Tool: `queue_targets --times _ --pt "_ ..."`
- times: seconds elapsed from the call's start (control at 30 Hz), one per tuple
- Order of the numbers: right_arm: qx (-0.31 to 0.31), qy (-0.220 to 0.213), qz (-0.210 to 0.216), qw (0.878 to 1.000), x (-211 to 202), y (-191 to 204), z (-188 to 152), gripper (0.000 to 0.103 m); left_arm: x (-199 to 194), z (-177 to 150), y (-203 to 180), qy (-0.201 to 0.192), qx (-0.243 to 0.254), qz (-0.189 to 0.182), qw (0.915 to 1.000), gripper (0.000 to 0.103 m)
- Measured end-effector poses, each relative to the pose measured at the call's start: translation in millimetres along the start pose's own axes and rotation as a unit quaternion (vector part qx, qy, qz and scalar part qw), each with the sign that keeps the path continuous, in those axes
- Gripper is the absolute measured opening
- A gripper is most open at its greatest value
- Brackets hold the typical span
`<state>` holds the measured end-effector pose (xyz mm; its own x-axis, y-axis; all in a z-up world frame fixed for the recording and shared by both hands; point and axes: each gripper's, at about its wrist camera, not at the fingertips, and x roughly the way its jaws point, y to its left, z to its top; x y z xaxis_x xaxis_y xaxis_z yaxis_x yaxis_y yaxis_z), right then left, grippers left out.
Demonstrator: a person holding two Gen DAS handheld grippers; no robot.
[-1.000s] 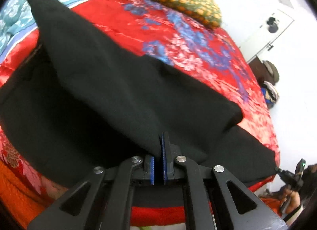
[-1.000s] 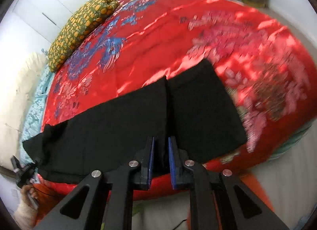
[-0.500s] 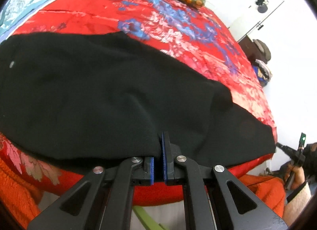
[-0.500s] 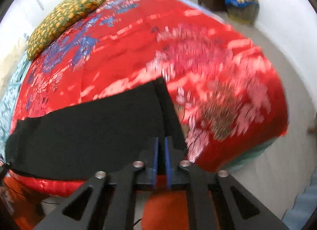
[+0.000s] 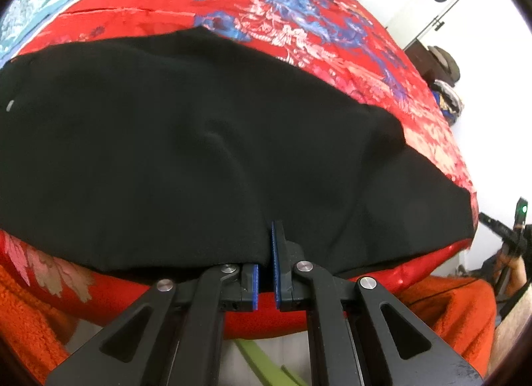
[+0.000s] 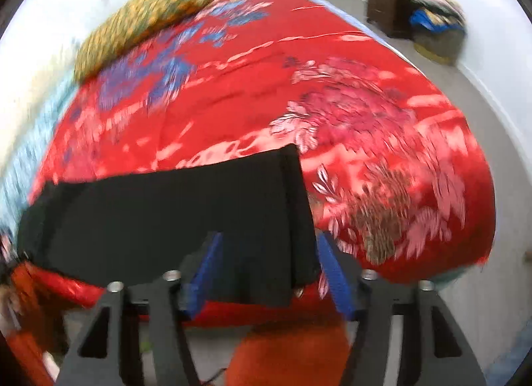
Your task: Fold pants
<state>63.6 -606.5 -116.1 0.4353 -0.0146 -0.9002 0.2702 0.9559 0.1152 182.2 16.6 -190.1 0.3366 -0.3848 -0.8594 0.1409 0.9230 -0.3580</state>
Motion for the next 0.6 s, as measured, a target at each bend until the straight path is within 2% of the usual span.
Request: queue_targets --times 0.1,0.2,0.3,0.4,0.47,0.53,0.6 --pt "-0.032 0.027 -0.005 0.999 18 7 15 0.034 -1 0 -1 -0.002 0.003 0.003 1.0000 0.005" --pt "-0.042 0.052 -0.021 0.998 36 4 23 0.032 -2 -1 1 -0.003 -0.002 -0.002 1.0000 0.005" --pt "-0.041 0.073 -0.021 0.996 47 1 25 0.029 -1 -1 1 -0.002 0.000 0.000 1.0000 0.005" --pt "-0.053 0.086 -0.027 0.995 51 3 28 0.014 1 -1 0 0.002 0.002 0.002 1.0000 0.005" --pt "-0.085 0.077 -0.046 0.992 46 12 30 0.012 0 -1 0 0.001 0.001 0.002 1.0000 0.005" --pt "-0.116 0.045 -0.073 0.990 33 22 31 0.011 -2 -1 -1 -0.003 0.001 0.000 1.0000 0.005" --pt "-0.115 0.020 -0.096 0.989 26 22 34 0.011 -1 -1 -4 -0.004 0.006 -0.001 1.0000 0.006"
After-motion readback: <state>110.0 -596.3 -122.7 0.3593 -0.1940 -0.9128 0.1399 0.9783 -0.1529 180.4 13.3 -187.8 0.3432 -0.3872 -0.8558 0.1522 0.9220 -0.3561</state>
